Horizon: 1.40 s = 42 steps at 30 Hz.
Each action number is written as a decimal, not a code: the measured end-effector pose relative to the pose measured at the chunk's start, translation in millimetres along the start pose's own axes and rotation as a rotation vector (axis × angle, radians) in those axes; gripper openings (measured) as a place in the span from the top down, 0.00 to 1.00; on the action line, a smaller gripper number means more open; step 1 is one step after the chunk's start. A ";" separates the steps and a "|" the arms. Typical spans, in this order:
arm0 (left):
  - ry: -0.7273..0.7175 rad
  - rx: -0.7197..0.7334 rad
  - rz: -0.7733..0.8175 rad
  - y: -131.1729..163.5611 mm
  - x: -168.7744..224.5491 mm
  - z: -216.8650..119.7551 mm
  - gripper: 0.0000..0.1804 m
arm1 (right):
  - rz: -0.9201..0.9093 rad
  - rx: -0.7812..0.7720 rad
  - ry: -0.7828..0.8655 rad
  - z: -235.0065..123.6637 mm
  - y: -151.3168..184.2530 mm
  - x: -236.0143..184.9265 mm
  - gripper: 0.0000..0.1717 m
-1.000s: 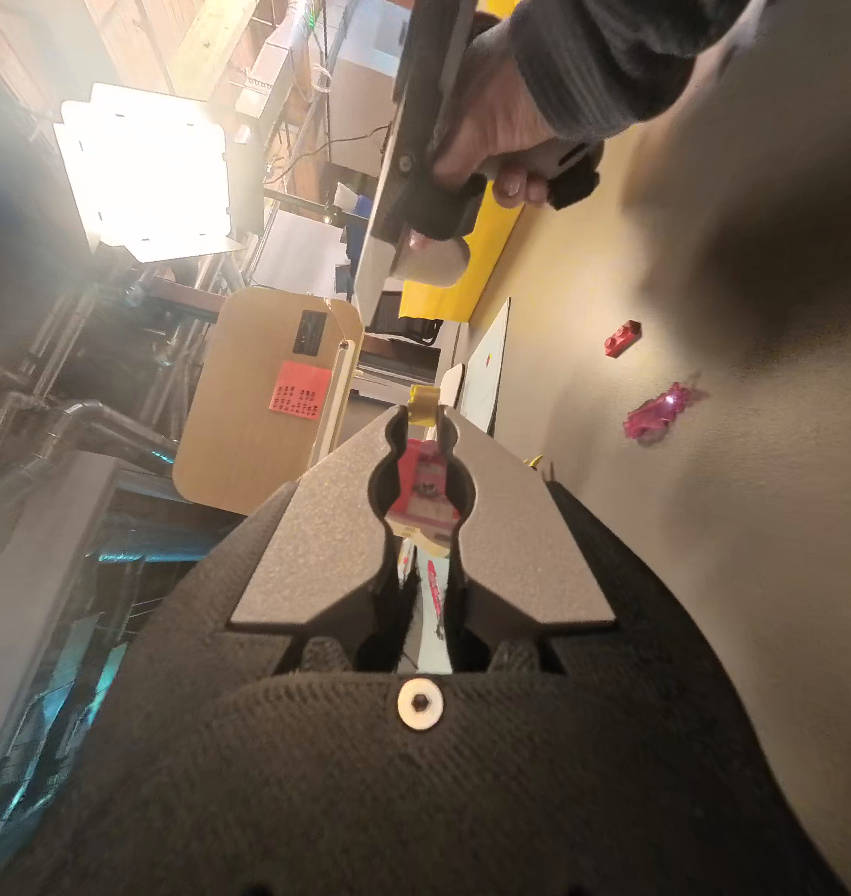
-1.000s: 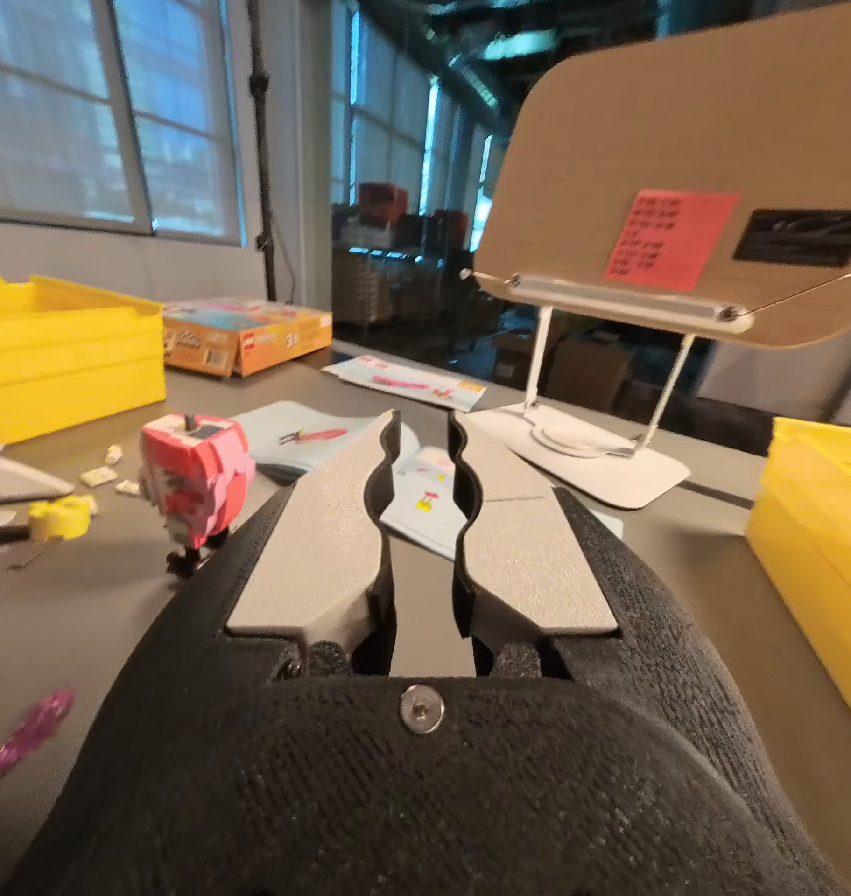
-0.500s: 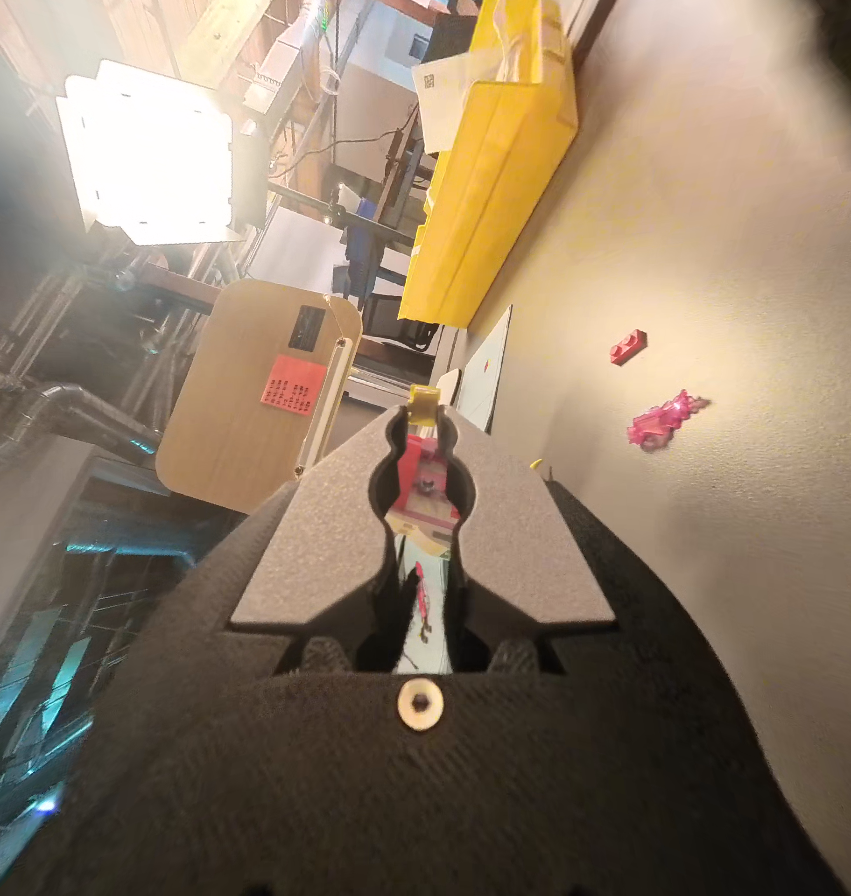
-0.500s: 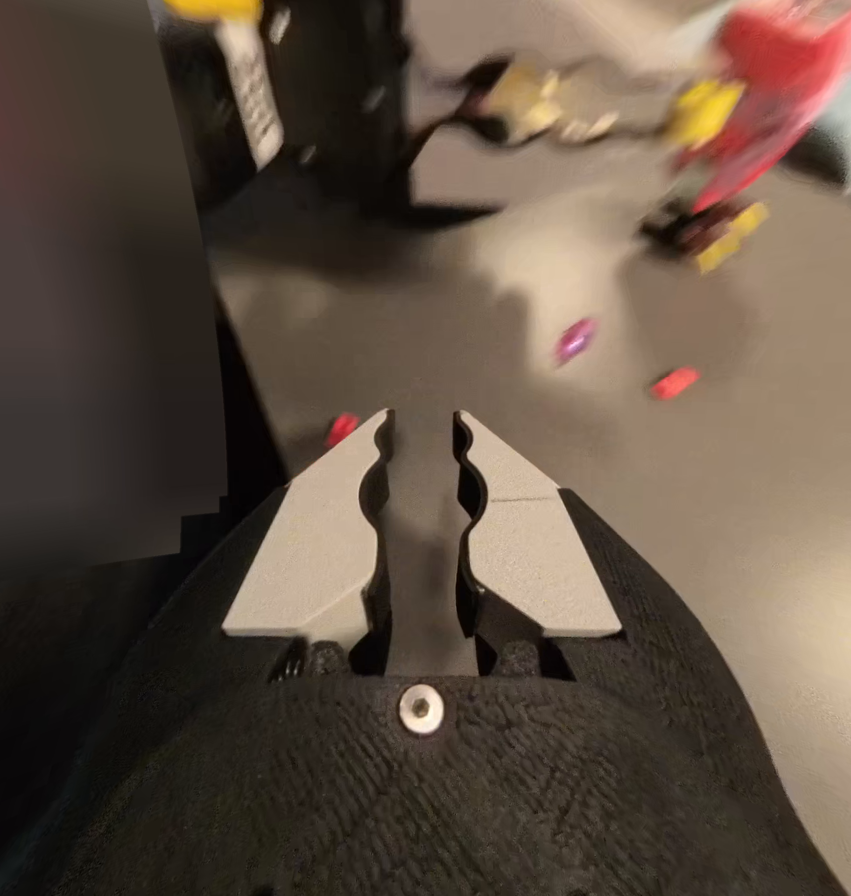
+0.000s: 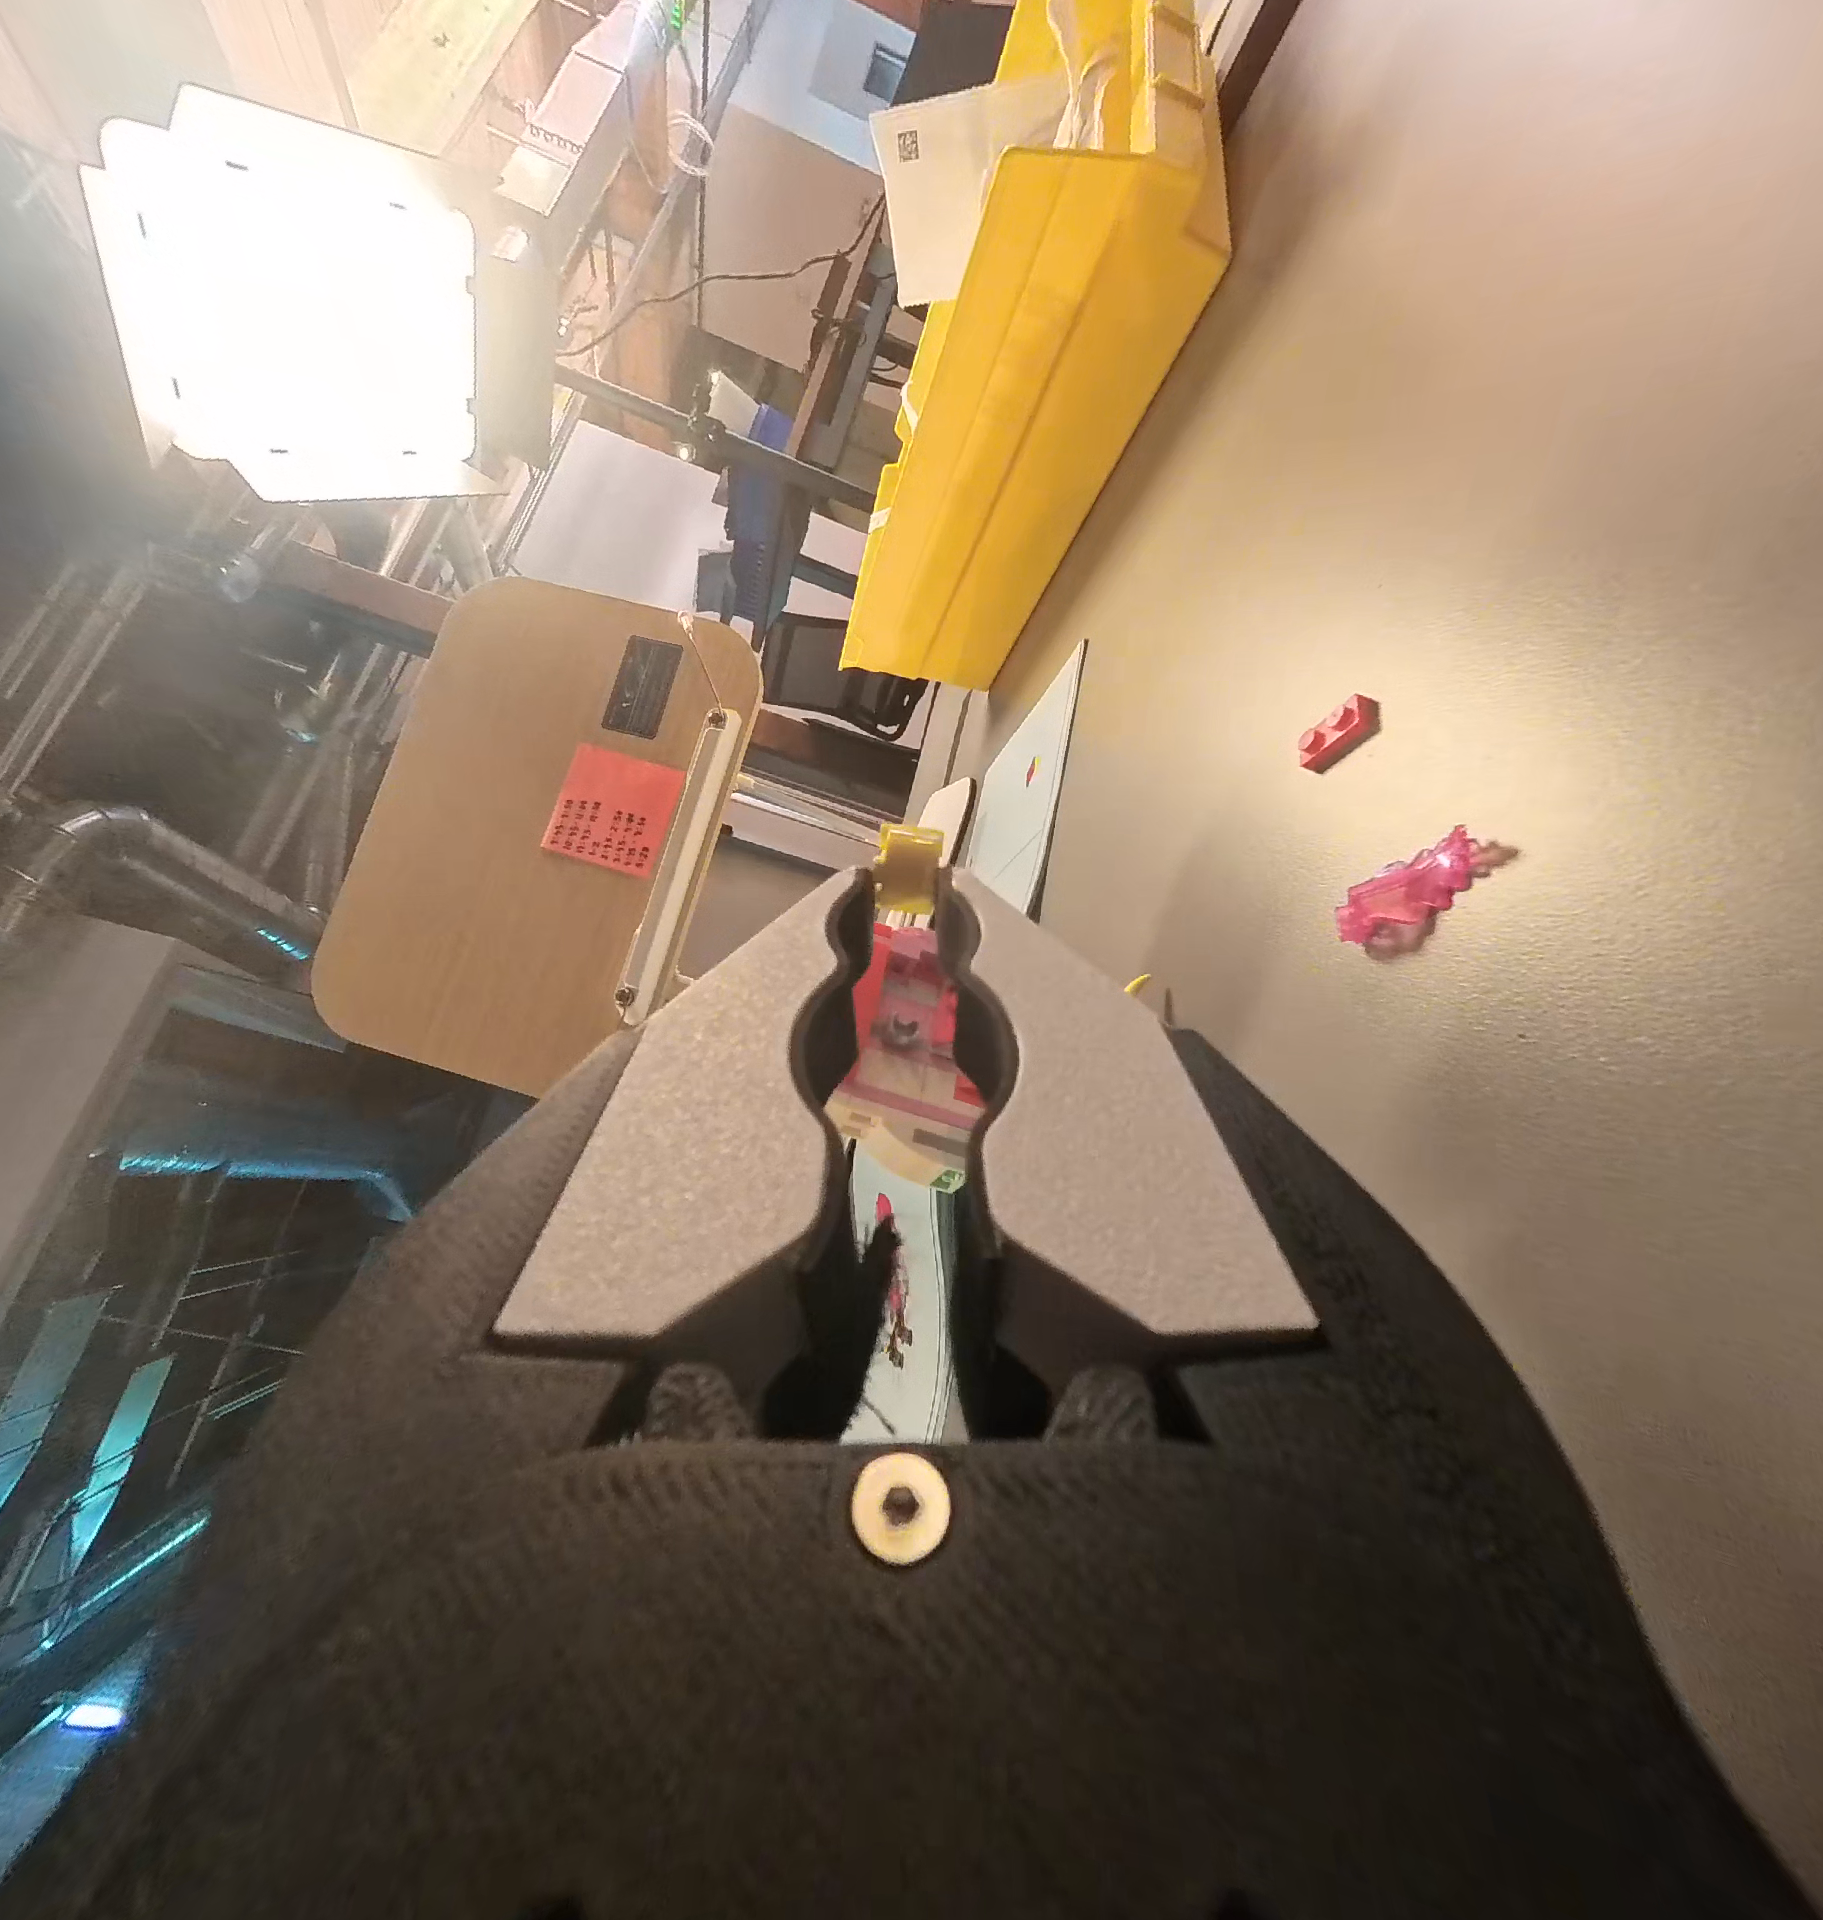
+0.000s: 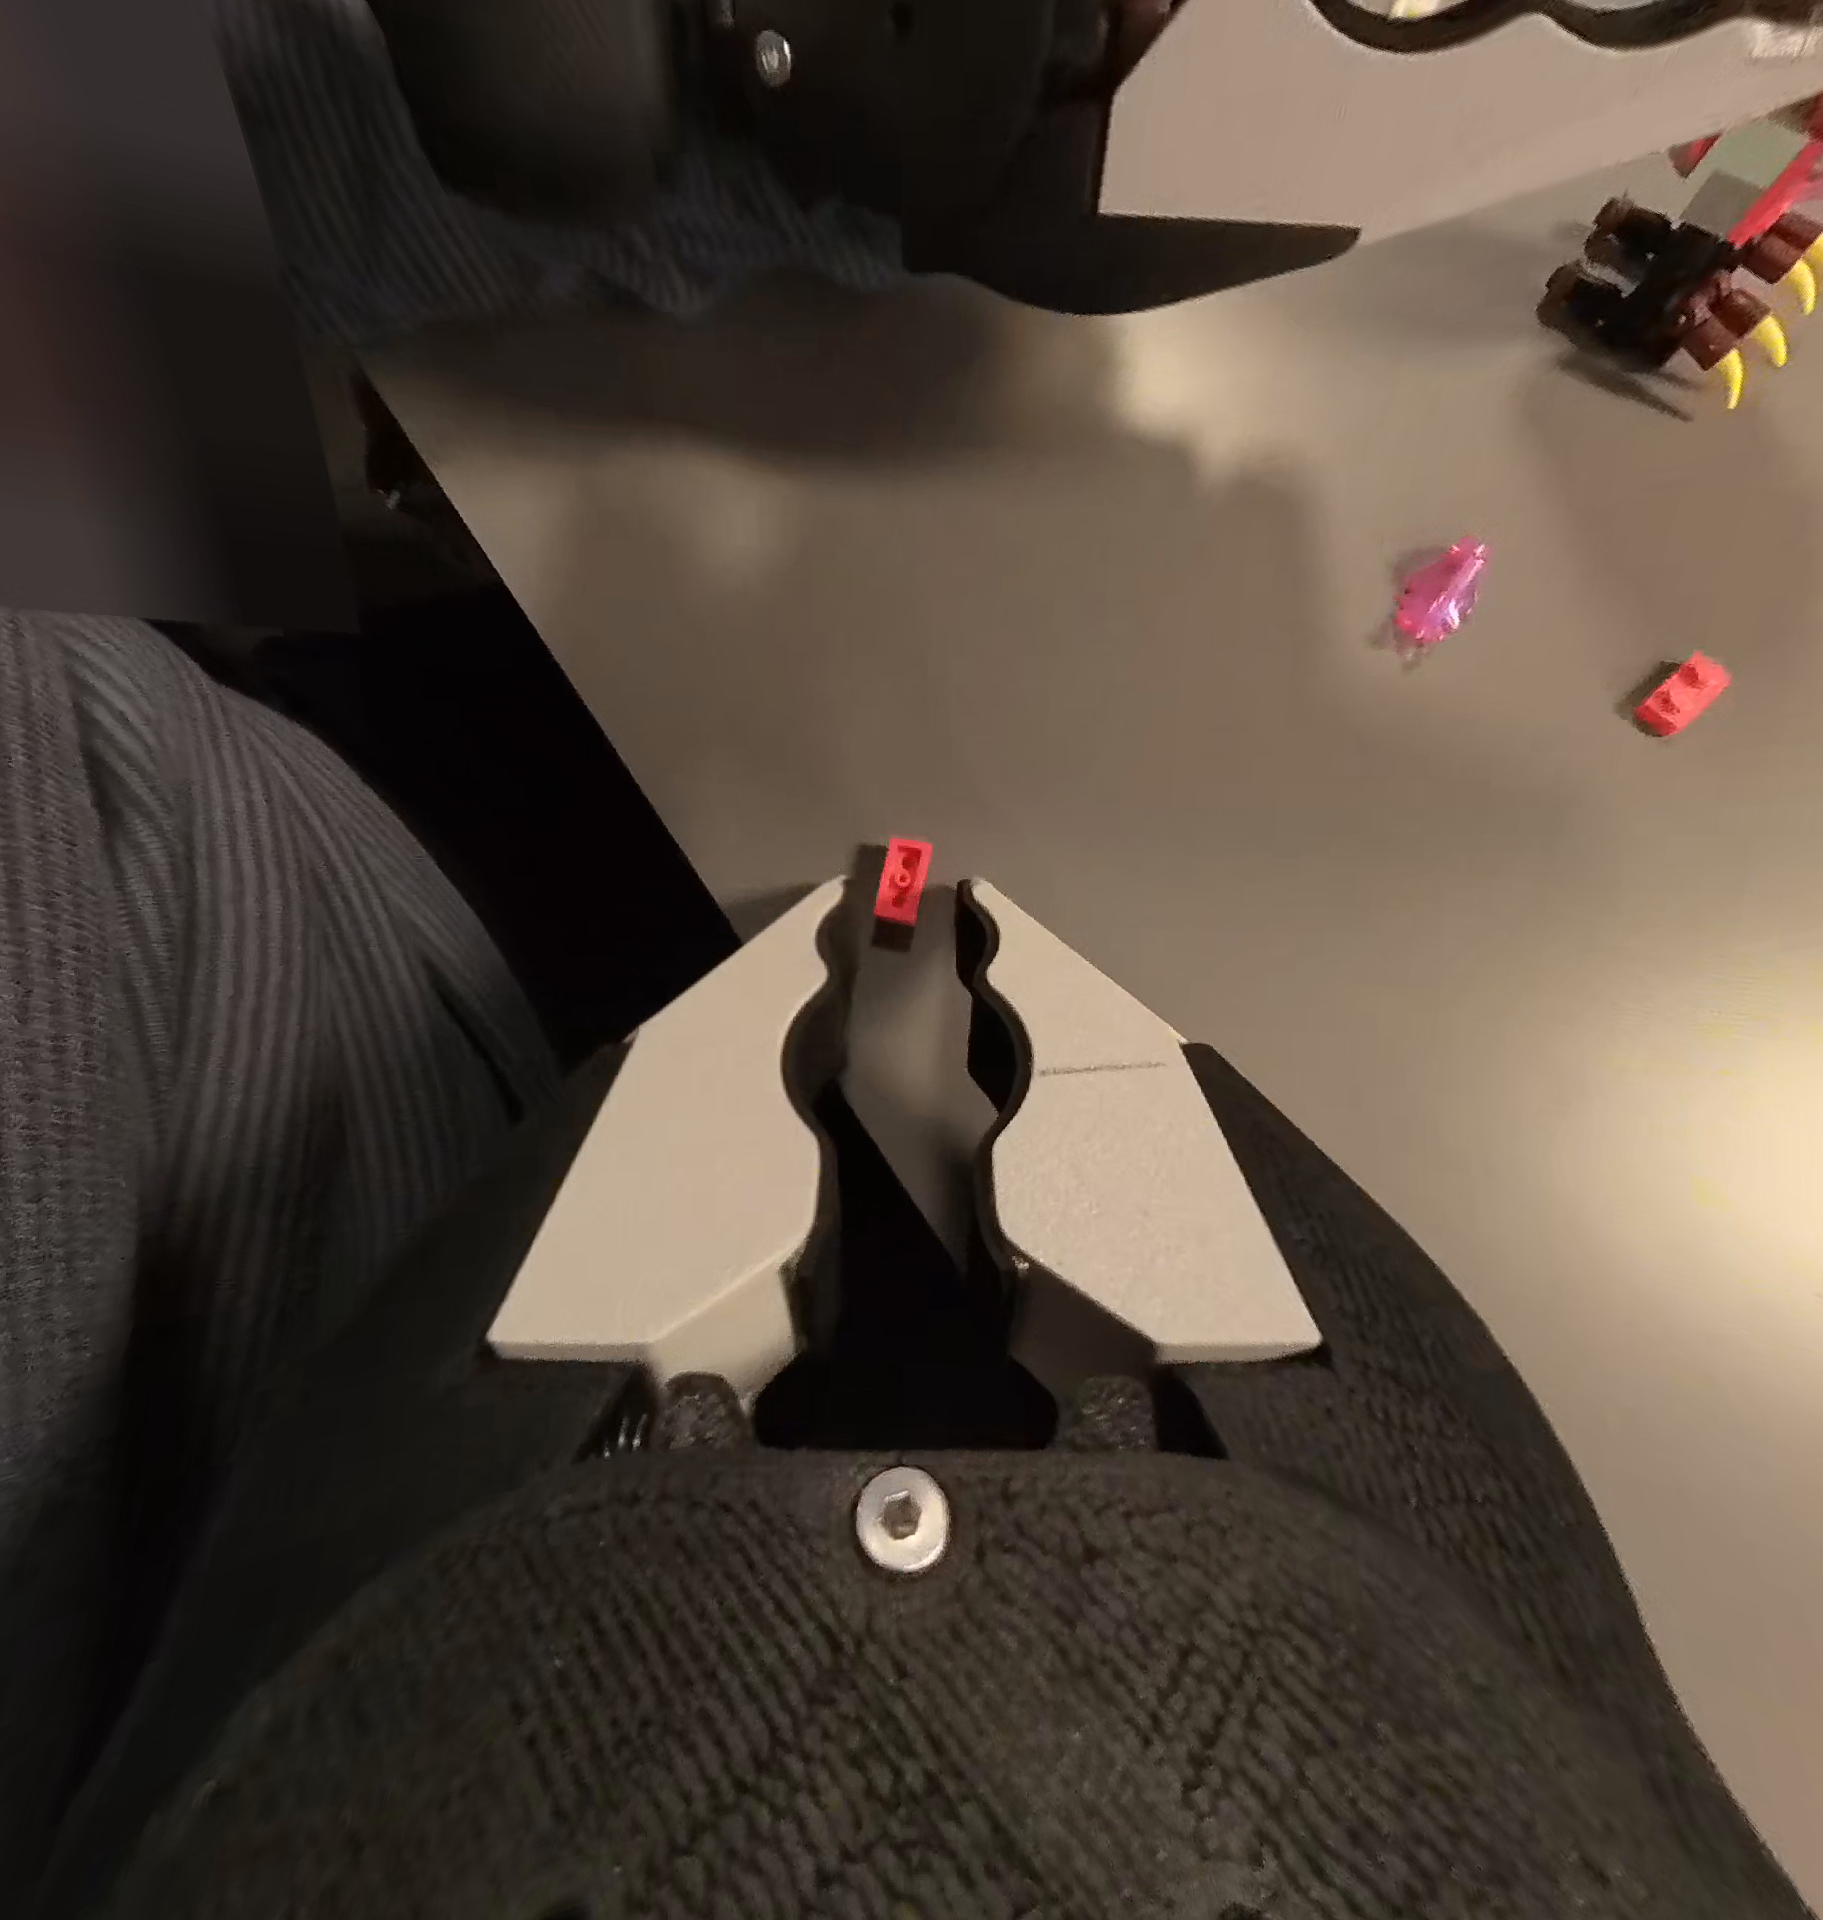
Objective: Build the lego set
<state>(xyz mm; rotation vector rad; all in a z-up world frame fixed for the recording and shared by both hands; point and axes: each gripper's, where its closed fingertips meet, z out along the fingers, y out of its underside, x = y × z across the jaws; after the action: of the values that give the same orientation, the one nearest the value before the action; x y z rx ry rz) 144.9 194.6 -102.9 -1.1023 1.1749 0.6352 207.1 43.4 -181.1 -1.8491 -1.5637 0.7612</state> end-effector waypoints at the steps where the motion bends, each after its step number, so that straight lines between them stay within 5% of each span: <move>1: 0.000 0.000 -0.002 0.1 0.0 0.0 0.95 | -0.004 -0.011 0.006 0.2 0.1 1.2 0.92; 7: 0.004 -0.003 -0.020 1.6 -0.4 0.1 0.95 | -0.035 -0.022 -0.020 1.8 -3.6 8.8 0.97; 11: 0.002 -0.003 -0.037 2.2 -2.1 -0.1 0.95 | -0.302 0.006 0.227 -13.3 -23.4 76.8 0.97; 14: 0.007 0.003 -0.054 1.5 -2.2 -0.1 0.95 | -0.679 -0.143 0.461 -28.7 -33.9 152.3 0.97; 17: 0.012 0.004 -0.054 1.0 -1.1 0.2 0.95 | -1.242 -0.442 0.596 -29.1 -32.7 212.5 0.97; 20: 0.010 0.001 -0.046 1.2 -1.4 0.0 0.95 | -1.726 -0.669 0.563 -19.9 -27.0 236.5 0.97; 24: 0.009 0.000 -0.050 1.8 -2.0 -0.1 0.95 | -2.000 -0.747 0.412 -7.7 -17.5 231.4 0.97; 33: 0.017 0.007 -0.050 0.5 -0.8 0.3 0.95 | -2.229 -0.724 0.254 0.6 -12.3 209.8 0.96; 36: 0.016 0.008 -0.049 0.3 -0.8 0.4 0.95 | -2.228 -0.667 0.219 0.9 -14.8 202.4 0.88; 40: 0.014 0.009 -0.043 0.1 -0.8 0.4 0.95 | -2.091 -0.657 0.198 -8.0 -18.7 200.6 0.81; 42: 0.008 0.012 -0.036 -1.0 -1.7 -0.2 0.95 | -1.863 -0.567 0.245 -14.8 -29.6 202.6 0.80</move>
<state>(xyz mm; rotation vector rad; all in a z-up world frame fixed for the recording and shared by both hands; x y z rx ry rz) 145.2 194.3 -101.0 -1.1145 1.1623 0.5955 228.2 246.4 -159.0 -0.0626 -2.4434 -0.7719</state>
